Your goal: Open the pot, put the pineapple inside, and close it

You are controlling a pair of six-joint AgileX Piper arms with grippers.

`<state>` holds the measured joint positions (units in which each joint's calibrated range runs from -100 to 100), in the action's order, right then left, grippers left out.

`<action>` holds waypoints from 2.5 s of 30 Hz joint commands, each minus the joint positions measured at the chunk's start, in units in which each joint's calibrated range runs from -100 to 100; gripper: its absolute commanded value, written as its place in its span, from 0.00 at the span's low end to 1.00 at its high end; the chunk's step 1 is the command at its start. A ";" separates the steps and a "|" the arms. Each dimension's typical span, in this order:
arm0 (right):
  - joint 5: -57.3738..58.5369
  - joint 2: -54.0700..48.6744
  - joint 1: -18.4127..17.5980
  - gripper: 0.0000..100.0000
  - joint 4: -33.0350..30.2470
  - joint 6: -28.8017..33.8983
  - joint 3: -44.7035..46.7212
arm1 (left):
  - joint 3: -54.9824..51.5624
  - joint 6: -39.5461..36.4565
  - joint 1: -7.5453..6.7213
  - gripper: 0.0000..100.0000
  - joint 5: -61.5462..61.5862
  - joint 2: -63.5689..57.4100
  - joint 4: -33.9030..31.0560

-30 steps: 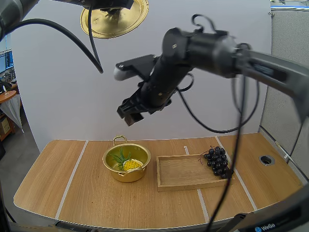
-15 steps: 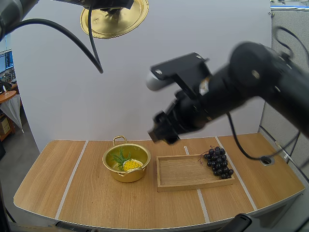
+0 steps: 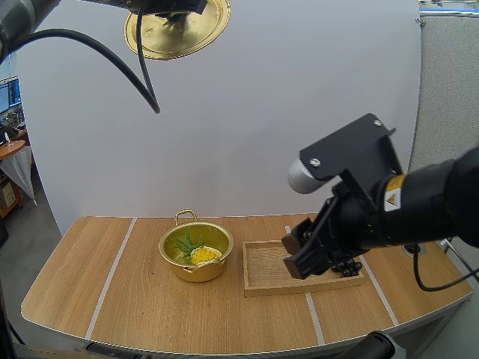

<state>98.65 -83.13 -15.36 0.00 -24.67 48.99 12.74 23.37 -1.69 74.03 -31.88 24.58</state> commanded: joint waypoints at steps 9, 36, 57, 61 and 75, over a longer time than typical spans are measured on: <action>1.35 -8.82 3.04 0.10 1.39 0.09 0.24 | 0.42 -0.58 -0.16 0.00 -1.57 -0.27 0.12; 1.35 -8.91 3.45 0.00 1.84 0.09 0.24 | 0.42 -0.58 -0.16 0.00 -1.57 -0.27 0.12; 1.35 -8.91 3.45 0.00 0.58 0.09 0.24 | 0.42 2.57 -0.16 0.00 17.95 0.23 4.90; 1.35 -8.91 3.45 0.00 0.46 0.09 0.24 | 0.42 4.80 -0.16 0.00 23.38 1.30 4.76; 1.35 -8.91 3.45 0.00 0.46 0.09 0.24 | 0.42 5.35 -0.16 0.00 25.97 13.05 1.54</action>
<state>100.00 -91.59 -12.13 0.83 -24.48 48.99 12.74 28.66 -1.69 99.75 -23.90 27.25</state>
